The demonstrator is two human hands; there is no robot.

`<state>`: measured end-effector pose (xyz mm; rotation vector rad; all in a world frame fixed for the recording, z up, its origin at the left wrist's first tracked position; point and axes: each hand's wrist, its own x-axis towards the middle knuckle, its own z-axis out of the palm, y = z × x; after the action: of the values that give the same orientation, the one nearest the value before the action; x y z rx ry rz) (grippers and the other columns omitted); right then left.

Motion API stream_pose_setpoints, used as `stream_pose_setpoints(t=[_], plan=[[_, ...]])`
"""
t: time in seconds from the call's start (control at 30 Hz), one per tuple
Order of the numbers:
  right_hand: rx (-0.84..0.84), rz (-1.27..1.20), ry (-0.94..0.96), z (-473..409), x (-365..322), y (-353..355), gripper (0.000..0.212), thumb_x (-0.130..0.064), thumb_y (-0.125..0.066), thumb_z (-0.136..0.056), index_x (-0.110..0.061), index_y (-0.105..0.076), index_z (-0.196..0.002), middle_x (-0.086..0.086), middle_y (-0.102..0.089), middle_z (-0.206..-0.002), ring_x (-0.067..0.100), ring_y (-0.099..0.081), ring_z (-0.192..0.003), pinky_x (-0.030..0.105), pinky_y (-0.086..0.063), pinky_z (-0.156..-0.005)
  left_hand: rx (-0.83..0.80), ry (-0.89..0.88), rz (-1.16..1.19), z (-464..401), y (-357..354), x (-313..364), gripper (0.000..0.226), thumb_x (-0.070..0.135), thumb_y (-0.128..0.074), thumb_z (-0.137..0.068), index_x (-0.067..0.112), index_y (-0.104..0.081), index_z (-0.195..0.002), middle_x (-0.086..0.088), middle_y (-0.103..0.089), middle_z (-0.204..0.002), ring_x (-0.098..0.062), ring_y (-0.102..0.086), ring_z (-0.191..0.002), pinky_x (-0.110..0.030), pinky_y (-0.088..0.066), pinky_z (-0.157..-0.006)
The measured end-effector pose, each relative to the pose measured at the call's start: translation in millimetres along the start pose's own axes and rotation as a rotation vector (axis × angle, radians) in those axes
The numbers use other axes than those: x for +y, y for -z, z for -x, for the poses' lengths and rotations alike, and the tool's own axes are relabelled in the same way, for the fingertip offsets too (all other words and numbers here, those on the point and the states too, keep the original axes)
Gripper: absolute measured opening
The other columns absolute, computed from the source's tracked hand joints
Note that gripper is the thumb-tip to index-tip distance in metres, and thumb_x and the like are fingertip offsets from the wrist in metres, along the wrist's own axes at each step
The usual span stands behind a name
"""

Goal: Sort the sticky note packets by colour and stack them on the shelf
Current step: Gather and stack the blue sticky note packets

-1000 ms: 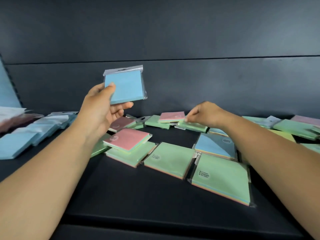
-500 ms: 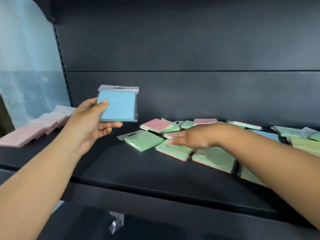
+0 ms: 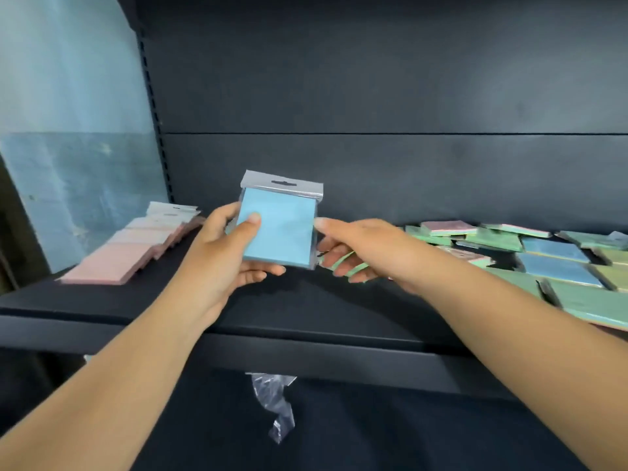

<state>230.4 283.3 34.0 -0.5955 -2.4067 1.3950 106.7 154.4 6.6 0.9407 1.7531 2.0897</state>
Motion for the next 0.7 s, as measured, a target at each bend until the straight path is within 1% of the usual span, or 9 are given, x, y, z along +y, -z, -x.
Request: stream_pose_setpoints(t=[0.07,0.13,0.2,0.27,0.37,0.4,0.47,0.57,0.7], plan=[[-0.075,-0.092,0.021,-7,-5,-22,0.022,-0.039,-0.059,-0.087,-0.021,-0.060,-0.075,-0.008,-0.062,-0.066,0.007,-0.057,-0.060,0.021,-0.046,-0.065,0.001,-0.014,-0.014,10,7,-5,0.014,0.027,-0.044,-0.097,0.030,-0.049,-0.110,-0.001,-0.068,-0.081,-0.014,-0.064,-0.047,-0.019,-0.046,-0.046],[-0.092,-0.152,0.023,-16,-7,-40,0.021,-0.028,-0.064,-0.085,-0.021,-0.056,-0.068,-0.011,-0.060,-0.053,0.002,-0.054,-0.048,0.017,-0.044,-0.056,0.050,-0.013,-0.063,19,18,-9,0.019,0.027,-0.043,-0.097,0.031,-0.047,-0.116,0.002,-0.067,-0.085,-0.011,-0.065,-0.052,-0.019,-0.048,-0.049],[-0.088,-0.178,0.008,-27,-6,-53,0.023,-0.024,-0.068,-0.082,-0.020,-0.055,-0.064,-0.012,-0.056,-0.043,-0.001,-0.051,-0.040,0.014,-0.042,-0.050,0.138,-0.035,-0.217,21,35,-14,0.026,0.027,-0.044,-0.097,0.031,-0.047,-0.123,0.009,-0.062,-0.093,-0.005,-0.063,-0.068,-0.020,-0.051,-0.057],[-0.062,-0.193,-0.018,-36,-7,-67,0.025,-0.020,-0.071,-0.080,-0.018,-0.055,-0.062,-0.009,-0.052,-0.038,0.000,-0.048,-0.037,0.013,-0.041,-0.044,0.249,-0.081,-0.447,20,58,-18,0.037,0.026,-0.046,-0.096,0.024,-0.046,-0.132,0.015,-0.055,-0.089,-0.008,-0.056,-0.082,-0.022,-0.048,-0.069],[-0.008,-0.148,-0.081,-50,-11,-87,0.026,-0.020,-0.071,-0.080,-0.014,-0.054,-0.062,0.000,-0.054,-0.049,0.007,-0.048,-0.045,0.016,-0.038,-0.041,0.290,-0.148,-0.815,27,96,-27,0.040,0.024,-0.047,-0.095,0.019,-0.044,-0.135,0.015,-0.054,-0.085,-0.009,-0.048,-0.091,-0.015,-0.030,-0.072],[0.003,-0.095,-0.102,-54,-12,-92,0.027,-0.022,-0.069,-0.081,-0.013,-0.053,-0.062,0.002,-0.055,-0.055,0.009,-0.047,-0.049,0.017,-0.036,-0.043,0.250,-0.193,-0.968,32,107,-31,0.039,0.027,-0.047,-0.095,0.018,-0.047,-0.133,0.010,-0.060,-0.092,-0.012,-0.051,-0.095,-0.016,-0.031,-0.076],[-0.003,0.037,-0.130,-62,-16,-99,0.030,-0.027,-0.066,-0.084,-0.014,-0.052,-0.061,0.001,-0.057,-0.061,0.009,-0.045,-0.053,0.019,-0.033,-0.046,0.154,-0.343,-1.207,38,128,-41,0.042,0.041,-0.044,-0.093,0.013,-0.060,-0.120,-0.002,-0.067,-0.104,-0.023,-0.058,-0.102,-0.028,-0.041,-0.086],[-0.003,0.216,-0.157,-69,-20,-104,0.035,-0.034,-0.062,-0.085,-0.012,-0.051,-0.059,0.004,-0.058,-0.070,0.012,-0.041,-0.056,0.021,-0.030,-0.048,0.065,-0.515,-1.230,40,150,-61,0.070,0.062,-0.025,-0.092,0.010,-0.071,-0.101,-0.005,-0.070,-0.098,-0.014,-0.057,-0.097,-0.029,-0.043,-0.087],[0.083,0.429,-0.184,-71,-22,-112,0.039,-0.045,-0.061,-0.083,-0.014,-0.044,-0.067,0.001,-0.044,-0.068,0.016,-0.041,-0.059,0.025,-0.031,-0.051,0.086,-0.577,-1.220,40,156,-70,0.070,0.060,-0.021,-0.093,0.011,-0.071,-0.103,-0.005,-0.068,-0.102,-0.012,-0.047,-0.100,-0.028,-0.031,-0.090]])
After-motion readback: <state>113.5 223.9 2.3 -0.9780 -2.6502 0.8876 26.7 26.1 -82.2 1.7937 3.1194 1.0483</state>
